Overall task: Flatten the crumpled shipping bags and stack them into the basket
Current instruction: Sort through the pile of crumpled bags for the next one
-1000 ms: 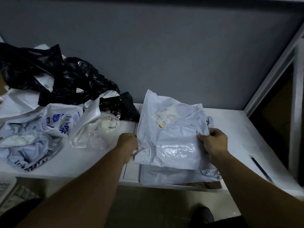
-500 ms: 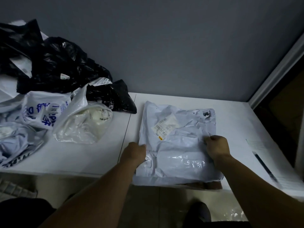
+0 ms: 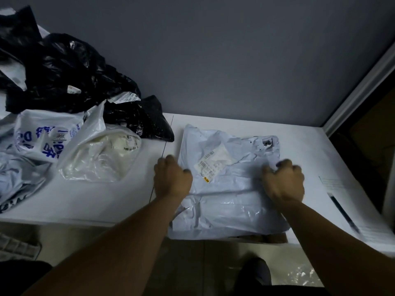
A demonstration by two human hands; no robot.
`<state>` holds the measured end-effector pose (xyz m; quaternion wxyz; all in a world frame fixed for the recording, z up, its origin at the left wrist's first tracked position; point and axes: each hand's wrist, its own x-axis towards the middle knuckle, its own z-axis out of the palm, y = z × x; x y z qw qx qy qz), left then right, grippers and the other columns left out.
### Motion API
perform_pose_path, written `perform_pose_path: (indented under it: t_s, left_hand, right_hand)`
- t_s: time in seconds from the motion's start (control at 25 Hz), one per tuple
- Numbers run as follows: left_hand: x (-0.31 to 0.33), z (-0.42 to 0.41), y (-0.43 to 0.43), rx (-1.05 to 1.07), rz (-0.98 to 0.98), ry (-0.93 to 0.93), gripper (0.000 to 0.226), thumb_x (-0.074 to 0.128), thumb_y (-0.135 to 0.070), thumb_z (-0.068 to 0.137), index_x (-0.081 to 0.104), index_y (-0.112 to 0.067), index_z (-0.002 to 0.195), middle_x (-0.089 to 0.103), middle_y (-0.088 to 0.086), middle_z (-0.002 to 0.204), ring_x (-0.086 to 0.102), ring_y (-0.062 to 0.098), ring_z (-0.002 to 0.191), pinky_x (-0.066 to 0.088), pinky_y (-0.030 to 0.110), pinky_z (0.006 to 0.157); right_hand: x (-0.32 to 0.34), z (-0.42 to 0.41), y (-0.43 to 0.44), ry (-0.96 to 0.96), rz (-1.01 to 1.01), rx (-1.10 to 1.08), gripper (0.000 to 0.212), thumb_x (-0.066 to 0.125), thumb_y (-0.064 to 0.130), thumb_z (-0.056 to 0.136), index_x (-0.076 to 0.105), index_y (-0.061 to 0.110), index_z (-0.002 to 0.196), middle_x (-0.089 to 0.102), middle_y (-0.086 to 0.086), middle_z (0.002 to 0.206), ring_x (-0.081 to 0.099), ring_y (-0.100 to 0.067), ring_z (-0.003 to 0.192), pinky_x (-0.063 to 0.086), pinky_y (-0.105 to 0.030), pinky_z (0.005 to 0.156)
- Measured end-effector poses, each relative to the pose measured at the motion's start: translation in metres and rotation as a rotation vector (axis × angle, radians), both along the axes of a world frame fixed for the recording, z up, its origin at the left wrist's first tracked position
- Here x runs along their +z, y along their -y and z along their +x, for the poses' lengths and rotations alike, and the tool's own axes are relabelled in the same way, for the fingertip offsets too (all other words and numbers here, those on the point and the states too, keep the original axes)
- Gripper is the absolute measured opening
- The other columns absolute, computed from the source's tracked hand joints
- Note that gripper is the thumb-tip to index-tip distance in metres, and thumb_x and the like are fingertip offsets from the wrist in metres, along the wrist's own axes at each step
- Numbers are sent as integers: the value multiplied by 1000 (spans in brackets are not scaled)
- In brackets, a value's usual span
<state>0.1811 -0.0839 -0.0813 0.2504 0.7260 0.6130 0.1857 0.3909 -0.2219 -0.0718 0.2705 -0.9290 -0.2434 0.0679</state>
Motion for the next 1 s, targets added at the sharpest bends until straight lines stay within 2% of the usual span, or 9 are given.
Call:
perform_pose_path:
  t_s: [0.08,0.12,0.2,0.32,0.44,0.56,0.72,0.84,1.0]
  left_hand:
    - [14,28,-11,-93,111,217,41,53,-9,89,52,-10,130,47,10,135,44,27,125,42,38,94]
    - [18,45,-17,-138,122,292,44,51,-5,90,51,-12,133,46,7,140,44,25,127,42,35,96]
    - [18,73,-29,-193,102,343,51,46,0,91,48,-15,140,44,2,147,42,21,133,39,27,101]
    - [-10,104,-56,-265,162,148,56,43,-2,94,36,-11,149,34,7,156,26,22,146,21,30,119]
    - [-51,116,-83,-315,198,-163,57,34,-27,103,19,-12,156,15,13,163,7,28,152,3,40,124]
    - [-87,118,-89,-317,133,-316,65,20,-51,103,12,-16,157,8,14,164,4,31,152,3,47,123]
    - [-110,115,-89,-319,122,-433,75,9,-62,98,1,-17,158,-4,17,164,-5,33,152,-4,51,122]
    - [-111,116,-88,-319,76,-464,79,7,-65,96,-6,-16,158,-10,16,164,-10,33,151,-7,52,121]
    - [-109,116,-87,-287,49,-450,87,5,-71,93,-9,-14,157,-12,20,163,-13,34,151,-9,55,119]
  right_hand:
    - [11,-8,-31,105,288,146,39,54,34,98,55,9,129,52,-16,131,49,-33,122,42,-46,106]
    - [14,-11,-54,16,438,206,34,52,27,100,56,10,129,55,-11,130,52,-28,121,42,-42,107]
    - [14,-23,-100,-342,702,212,26,47,17,101,59,12,123,63,-3,116,58,-22,109,47,-39,103]
    - [1,-30,-155,-944,1057,17,22,43,5,100,59,10,114,60,-4,98,59,-26,101,50,-36,87]
    - [-38,-24,-176,-1156,1120,-85,27,44,14,102,57,14,126,61,-6,116,61,-25,115,51,-39,98]
    - [-80,-13,-177,-1108,1104,-144,21,44,8,102,59,15,114,61,-10,119,63,-24,114,53,-42,98]
    - [-95,1,-174,-1124,1176,-211,30,48,1,100,48,7,130,64,-17,115,68,-30,109,57,-42,94]
    - [-94,23,-160,-891,1064,-264,28,54,1,98,54,2,126,67,-18,109,70,-25,96,58,-26,79]
    - [-112,47,-120,256,207,330,39,42,28,100,60,3,123,63,-20,123,55,-38,116,40,-38,103]
